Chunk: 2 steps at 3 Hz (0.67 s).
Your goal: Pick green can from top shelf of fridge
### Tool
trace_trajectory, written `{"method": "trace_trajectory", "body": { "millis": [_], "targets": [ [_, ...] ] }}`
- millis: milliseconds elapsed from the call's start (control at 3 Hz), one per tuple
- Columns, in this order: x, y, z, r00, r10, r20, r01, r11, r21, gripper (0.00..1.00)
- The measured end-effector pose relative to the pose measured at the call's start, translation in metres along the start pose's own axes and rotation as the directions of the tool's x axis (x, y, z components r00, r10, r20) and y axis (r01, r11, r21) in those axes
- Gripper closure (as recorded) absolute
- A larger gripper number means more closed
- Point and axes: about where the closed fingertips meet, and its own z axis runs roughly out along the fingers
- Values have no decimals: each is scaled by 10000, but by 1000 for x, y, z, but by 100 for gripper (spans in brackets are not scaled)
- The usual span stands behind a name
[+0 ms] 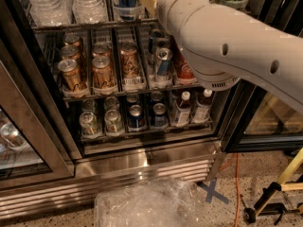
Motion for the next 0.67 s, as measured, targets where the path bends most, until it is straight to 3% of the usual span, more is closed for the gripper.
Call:
{"method": "trace_trajectory", "body": {
  "millis": [333, 667],
  "targets": [
    [0, -1, 8, 10000, 51, 27, -51, 9998, 178, 29],
    [0, -1, 18, 9999, 119, 44, -121, 9995, 292, 24]
  ]
}}
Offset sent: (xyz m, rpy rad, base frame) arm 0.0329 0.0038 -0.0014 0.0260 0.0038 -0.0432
